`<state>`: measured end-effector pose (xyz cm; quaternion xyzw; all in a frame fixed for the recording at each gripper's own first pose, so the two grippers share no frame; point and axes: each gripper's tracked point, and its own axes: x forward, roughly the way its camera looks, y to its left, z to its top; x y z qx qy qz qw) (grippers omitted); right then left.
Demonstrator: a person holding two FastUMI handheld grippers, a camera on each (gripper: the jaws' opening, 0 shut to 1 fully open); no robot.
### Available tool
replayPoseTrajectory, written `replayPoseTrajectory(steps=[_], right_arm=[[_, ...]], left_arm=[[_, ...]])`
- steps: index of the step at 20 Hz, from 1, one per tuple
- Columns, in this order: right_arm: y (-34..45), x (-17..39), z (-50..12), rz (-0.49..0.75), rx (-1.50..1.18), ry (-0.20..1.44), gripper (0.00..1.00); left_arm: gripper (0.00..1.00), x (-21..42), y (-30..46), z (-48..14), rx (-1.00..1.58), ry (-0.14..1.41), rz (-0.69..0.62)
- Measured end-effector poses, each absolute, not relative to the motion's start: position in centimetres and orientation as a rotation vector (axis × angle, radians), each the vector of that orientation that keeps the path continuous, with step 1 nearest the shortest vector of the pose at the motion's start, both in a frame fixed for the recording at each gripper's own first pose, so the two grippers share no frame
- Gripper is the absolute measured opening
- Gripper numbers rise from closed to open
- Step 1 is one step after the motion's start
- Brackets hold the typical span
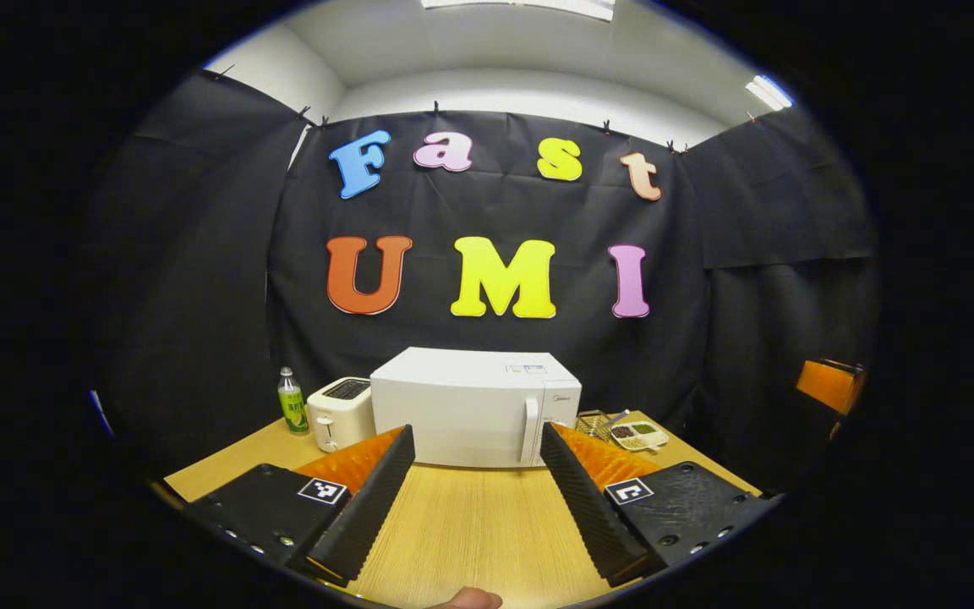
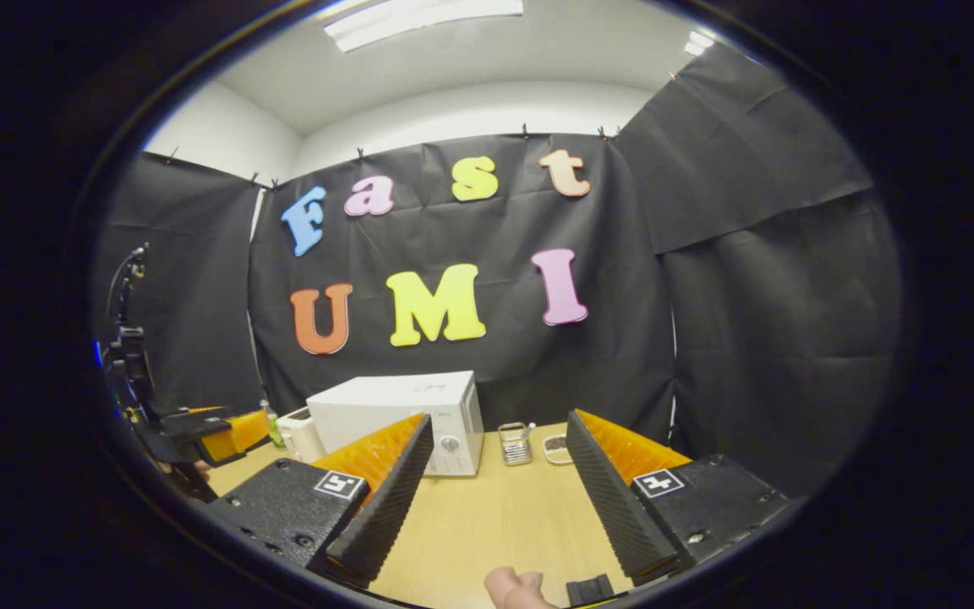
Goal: Open the microwave oven with the left hand, put the food in, and close the microwave oven.
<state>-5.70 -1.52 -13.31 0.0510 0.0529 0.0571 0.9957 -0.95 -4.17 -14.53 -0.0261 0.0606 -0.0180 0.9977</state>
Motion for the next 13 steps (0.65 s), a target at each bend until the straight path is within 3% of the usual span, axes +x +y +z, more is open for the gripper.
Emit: replayPoseTrajectory(steps=[2,6,7,9,10,13], right_arm=[[-1.4,-6.8,-12.8,0.116,0.083,0.091,1.0],[-1.8,-8.9,-11.2,0.105,0.058,0.043,1.0],[-2.2,-9.2,-11.0,0.094,0.057,0.034,0.91],[-2.9,-9.9,-10.7,0.074,0.062,0.022,0.91],[-3.2,-10.1,-10.6,0.067,0.058,0.018,1.0],[-4.1,-10.3,-11.1,0.049,0.039,0.032,1.0]], left_arm=[[0.93,-3.2,-4.8,-13.3,-0.06,0.116,-0.075],[0.93,-6.8,-2.7,-10.6,0.013,0.047,0.006],[0.93,-7.6,-2.4,-10.4,0.008,0.038,0.029],[0.93,-9.3,-3.3,-10.6,-0.01,0.037,0.022],[0.93,-10.0,-4.2,-10.1,-0.019,0.026,0.002],[0.93,-11.1,-6.1,-8.7,-0.005,-0.011,-0.048]])
